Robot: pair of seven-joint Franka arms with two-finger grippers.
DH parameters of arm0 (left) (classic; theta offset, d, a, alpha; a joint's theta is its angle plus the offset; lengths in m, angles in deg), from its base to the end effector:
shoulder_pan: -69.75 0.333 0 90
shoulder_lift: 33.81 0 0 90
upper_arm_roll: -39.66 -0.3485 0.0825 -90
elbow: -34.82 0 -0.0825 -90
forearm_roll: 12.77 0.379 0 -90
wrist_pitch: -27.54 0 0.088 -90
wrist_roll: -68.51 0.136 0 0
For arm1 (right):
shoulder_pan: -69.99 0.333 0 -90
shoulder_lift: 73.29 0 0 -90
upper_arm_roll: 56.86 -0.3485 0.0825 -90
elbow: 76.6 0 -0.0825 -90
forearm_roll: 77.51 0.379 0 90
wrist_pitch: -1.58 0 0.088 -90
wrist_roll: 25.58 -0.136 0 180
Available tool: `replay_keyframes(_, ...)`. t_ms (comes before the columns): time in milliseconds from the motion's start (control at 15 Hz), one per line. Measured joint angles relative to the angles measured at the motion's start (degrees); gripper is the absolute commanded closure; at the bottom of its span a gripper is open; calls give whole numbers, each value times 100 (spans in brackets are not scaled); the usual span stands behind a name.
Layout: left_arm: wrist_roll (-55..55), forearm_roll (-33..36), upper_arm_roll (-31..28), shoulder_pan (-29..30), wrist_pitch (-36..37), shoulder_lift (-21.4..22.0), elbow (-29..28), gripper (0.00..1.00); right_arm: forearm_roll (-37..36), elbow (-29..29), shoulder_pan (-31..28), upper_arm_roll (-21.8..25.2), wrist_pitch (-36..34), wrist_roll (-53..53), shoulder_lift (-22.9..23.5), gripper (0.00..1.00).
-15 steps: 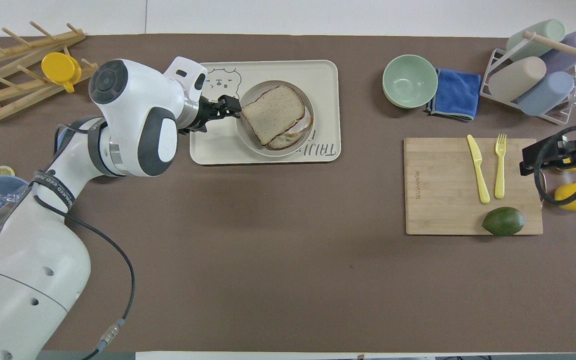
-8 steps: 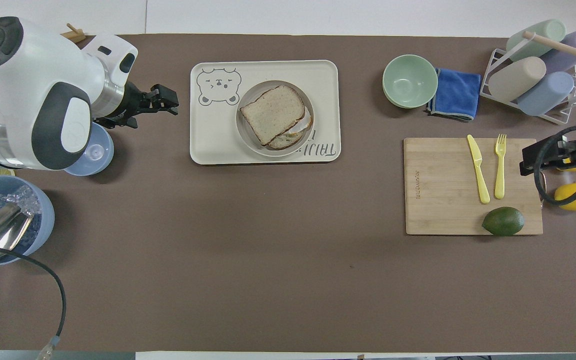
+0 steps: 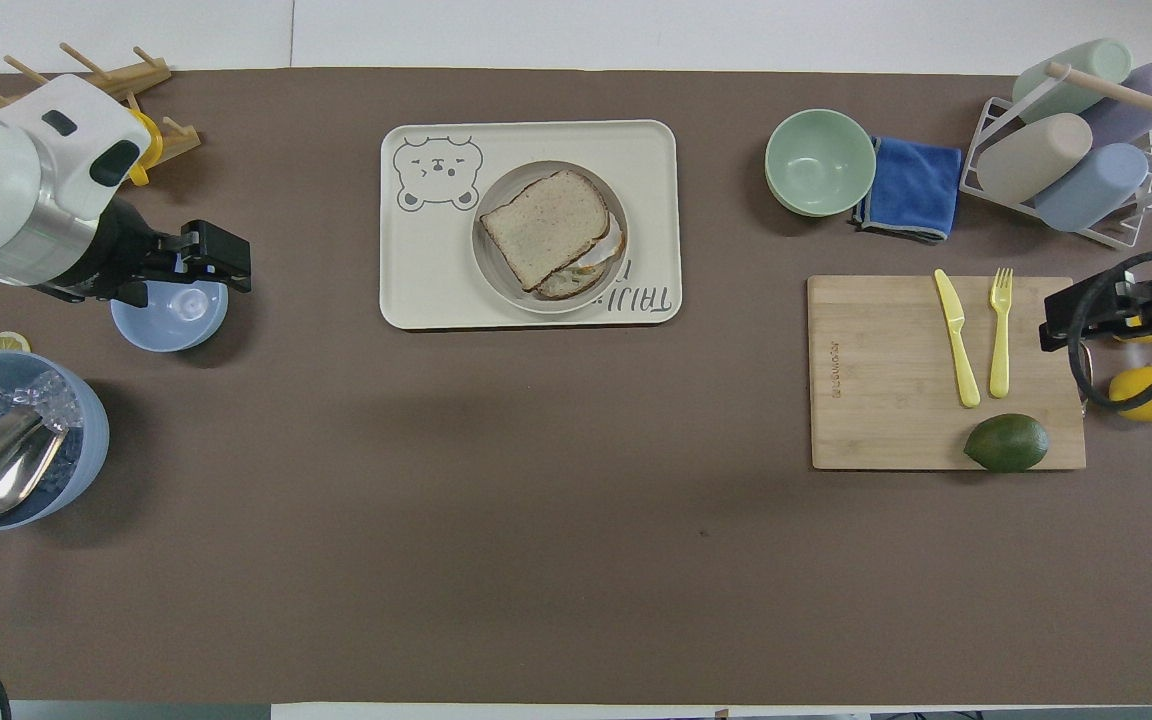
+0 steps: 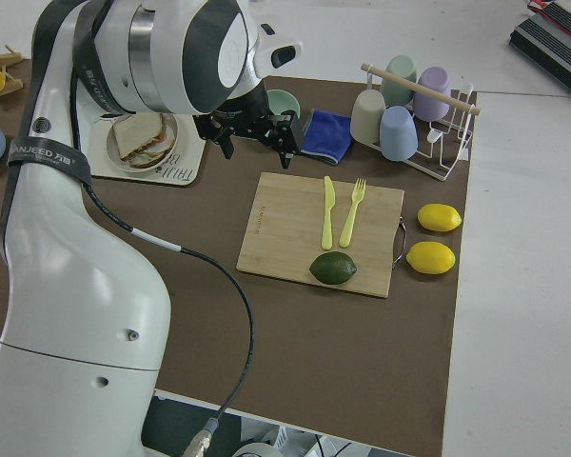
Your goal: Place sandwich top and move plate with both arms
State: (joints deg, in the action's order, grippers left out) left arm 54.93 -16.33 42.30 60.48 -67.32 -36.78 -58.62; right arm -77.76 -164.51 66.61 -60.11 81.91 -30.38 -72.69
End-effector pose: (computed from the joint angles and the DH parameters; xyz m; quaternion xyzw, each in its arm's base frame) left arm 0.5568 -0.1249 0.5784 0.9992 0.0176 -0.0202 0.0283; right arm 0.5306 -0.0020 0.6258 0.9965 -0.0431 -0.0712 0.0048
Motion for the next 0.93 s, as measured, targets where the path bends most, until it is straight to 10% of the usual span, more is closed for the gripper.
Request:
replay_keyframes(467, 37, 2, 24, 0, 242, 924, -902, 0, 0, 0, 0, 0, 0, 0, 0, 0)
replay_keyframes(933, 51, 4, -64, 1, 237, 739, -487, 0, 0, 0, 0, 0, 0, 0, 0, 0)
